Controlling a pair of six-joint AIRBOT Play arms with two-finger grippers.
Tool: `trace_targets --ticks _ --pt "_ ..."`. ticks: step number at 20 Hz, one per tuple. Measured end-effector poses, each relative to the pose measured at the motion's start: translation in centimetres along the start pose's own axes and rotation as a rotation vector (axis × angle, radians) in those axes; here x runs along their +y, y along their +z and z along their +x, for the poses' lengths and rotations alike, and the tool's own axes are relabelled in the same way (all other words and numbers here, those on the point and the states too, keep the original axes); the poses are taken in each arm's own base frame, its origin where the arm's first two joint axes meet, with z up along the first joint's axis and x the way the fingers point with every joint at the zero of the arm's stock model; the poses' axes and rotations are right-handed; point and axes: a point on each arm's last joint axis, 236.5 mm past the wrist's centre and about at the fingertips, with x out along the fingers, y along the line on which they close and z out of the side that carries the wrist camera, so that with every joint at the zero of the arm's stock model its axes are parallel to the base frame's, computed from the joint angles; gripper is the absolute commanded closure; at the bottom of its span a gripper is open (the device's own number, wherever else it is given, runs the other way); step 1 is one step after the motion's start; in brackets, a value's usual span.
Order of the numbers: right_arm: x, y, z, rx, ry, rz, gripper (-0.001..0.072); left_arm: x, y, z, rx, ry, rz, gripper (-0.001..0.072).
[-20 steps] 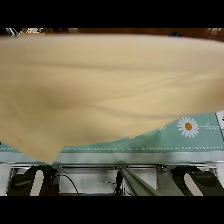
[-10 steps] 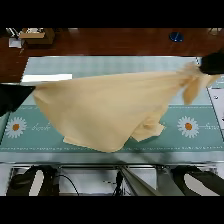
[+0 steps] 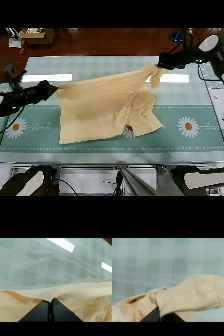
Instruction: Fold the shirts.
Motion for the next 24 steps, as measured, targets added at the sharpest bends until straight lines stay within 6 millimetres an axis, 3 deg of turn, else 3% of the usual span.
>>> trace_targets --ticks 1,2,3,4,7,9,10,13,15,19,21,24 --pt "-0.1 -0.2 0.9 0.007 0.014 0.019 0.0378 0.9 -0.3 1.1 0.016 0.014 -0.011 0.0613" --pt "-0.1 -0.1 1.4 0.005 0.028 0.033 0.0360 1.6 -0.6 1.7 0.032 0.023 -0.021 0.0456" --pt "-0.1 0.0 1.5 0.004 0.036 0.035 0.0360 2.2 -0.6 2.1 0.042 0.030 -0.032 0.0200" --pt "-0.2 0.4 1.1 -0.005 0.045 0.033 0.0360 2.6 -0.2 2.0 0.041 0.030 -0.040 0.0088" --pt "-1.4 1.5 -2.6 -0.033 0.025 -0.016 0.0361 3.8 2.5 -0.1 0.032 0.023 -0.048 0.0097" --pt "-4.5 0.9 -5.7 -0.009 -0.077 -0.073 0.0364 5.2 3.7 -2.4 0.052 0.032 -0.057 0.0099" --pt "-6.8 0.0 -7.2 0.029 -0.151 -0.089 0.0363 6.0 3.5 -3.5 0.086 0.041 -0.074 0.0099" --pt "-13.4 -3.1 -10.3 0.122 -0.293 -0.017 0.0290 8.9 -1.4 -6.1 0.292 0.092 -0.139 0.0098" --pt "-15.6 -6.1 -10.6 0.188 -0.277 0.066 0.0274 10.4 -6.1 -7.0 0.443 0.119 -0.201 0.0097" --pt "-16.4 -11.3 -9.1 0.291 -0.174 0.163 0.0274 11.4 -14.1 -7.5 0.653 0.126 -0.309 0.0093" --pt "-16.1 -12.8 -8.3 0.313 -0.131 0.188 0.0274 11.5 -16.8 -7.3 0.709 0.130 -0.323 0.0093" --pt "-15.5 -13.6 -7.5 0.314 -0.082 0.215 0.0275 11.7 -18.8 -6.6 0.744 0.145 -0.300 0.0093"
